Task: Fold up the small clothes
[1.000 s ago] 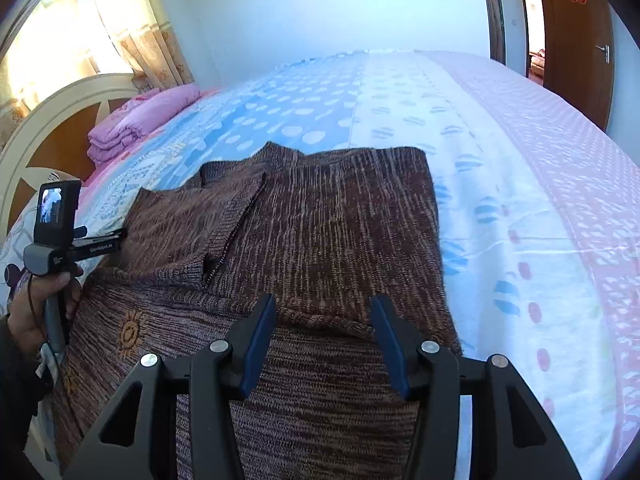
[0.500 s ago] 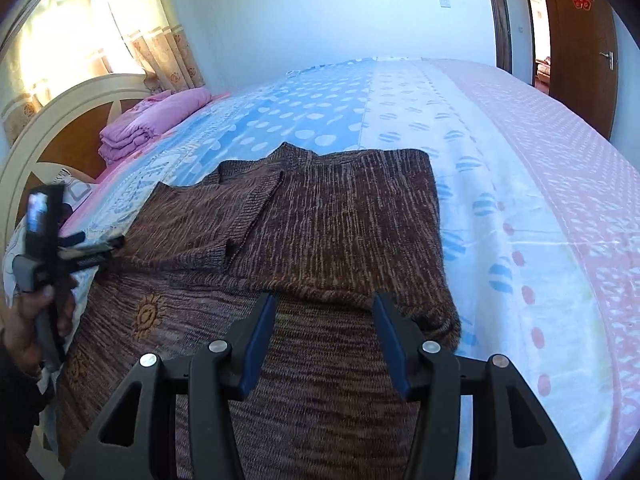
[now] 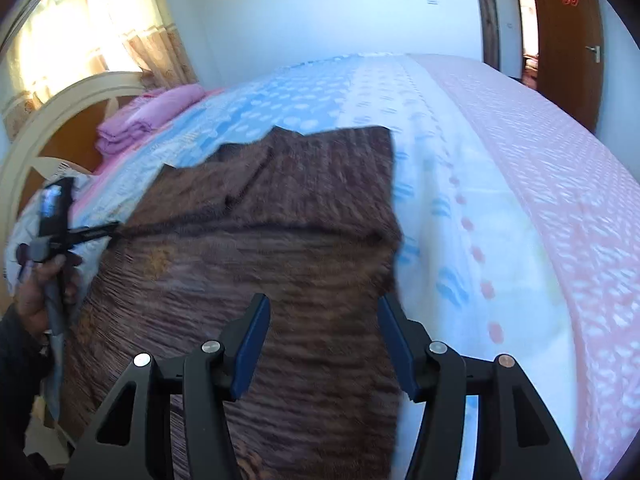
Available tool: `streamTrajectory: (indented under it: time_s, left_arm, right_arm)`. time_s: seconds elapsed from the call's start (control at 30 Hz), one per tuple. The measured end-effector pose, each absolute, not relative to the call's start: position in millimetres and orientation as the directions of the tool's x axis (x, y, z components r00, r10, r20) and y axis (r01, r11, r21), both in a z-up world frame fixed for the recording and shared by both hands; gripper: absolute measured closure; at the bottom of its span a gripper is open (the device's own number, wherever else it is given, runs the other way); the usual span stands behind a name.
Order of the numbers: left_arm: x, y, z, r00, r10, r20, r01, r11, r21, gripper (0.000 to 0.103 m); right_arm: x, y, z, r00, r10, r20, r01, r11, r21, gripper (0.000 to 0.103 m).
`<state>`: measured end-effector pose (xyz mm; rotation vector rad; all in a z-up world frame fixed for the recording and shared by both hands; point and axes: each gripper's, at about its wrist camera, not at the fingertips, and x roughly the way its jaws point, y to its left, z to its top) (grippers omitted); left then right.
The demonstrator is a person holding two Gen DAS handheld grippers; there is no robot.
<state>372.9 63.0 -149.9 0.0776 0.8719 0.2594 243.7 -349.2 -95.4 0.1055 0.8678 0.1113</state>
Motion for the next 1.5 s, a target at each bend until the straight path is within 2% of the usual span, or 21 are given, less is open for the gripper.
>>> streamTrajectory:
  time_s: [0.1,0.23,0.33,0.53,0.6,0.87,1.2,1.37,1.5]
  left_arm:
    - [352.9,65.1,-135.8,0.638,0.183,-0.748,-0.155,0.982,0.108,0.001]
    - [321.4,67.8,-124.7,0.650,0.078,-0.756,-0.095,0.995,0.021,0.001]
    - [290.5,69.7,-122.6,0.649,0.034,-0.760,-0.066,0.998,-0.012,0.001]
    - [244.1,68.3,-129.6,0.645,-0.005,-0.765,-0.019,1.000,-0.022,0.007]
    - [231.8,65.1,-134.1,0.636,-0.014,-0.772,-0.001,1.000,-0.019,0.014]
    - [197.6,54.0,-146.6,0.606,-0.036,-0.794,0.051,0.999,-0.007,0.024]
    - [144.8,41.8,-153.2,0.574,-0.082,-0.815,0.099,0.995,-0.030,0.024]
    - [126.6,40.9,-158.1,0.532,-0.122,-0.838,0.112,0.991,-0.073,0.032]
    - [115.8,39.7,-161.7,0.507,-0.147,-0.849,0.117,0.988,-0.101,0.045]
  right_arm:
    - [238.3,-355.3,-99.3,0.640,0.098,-0.762,-0.019,0.994,0.112,0.046]
    - [237.2,-357.9,-111.3,0.578,0.105,-0.809,0.003,0.991,0.131,0.046]
    - [227.9,-355.5,-113.4,0.577,0.124,-0.807,0.004,0.988,0.155,0.046]
    - [211.0,-348.4,-116.2,0.564,0.126,-0.816,-0.004,0.989,0.150,0.046]
    - [204.6,-347.6,-115.7,0.565,0.124,-0.816,-0.005,0.989,0.147,0.046]
    - [170.9,-344.3,-118.8,0.554,0.114,-0.825,-0.002,0.991,0.135,0.046]
    - [122.0,-339.8,-122.0,0.537,0.114,-0.836,-0.007,0.991,0.131,0.046]
    - [100.7,-337.2,-124.2,0.530,0.110,-0.841,-0.011,0.992,0.122,0.046]
    - [87.1,-338.7,-126.5,0.525,0.117,-0.843,-0.004,0.991,0.135,0.046]
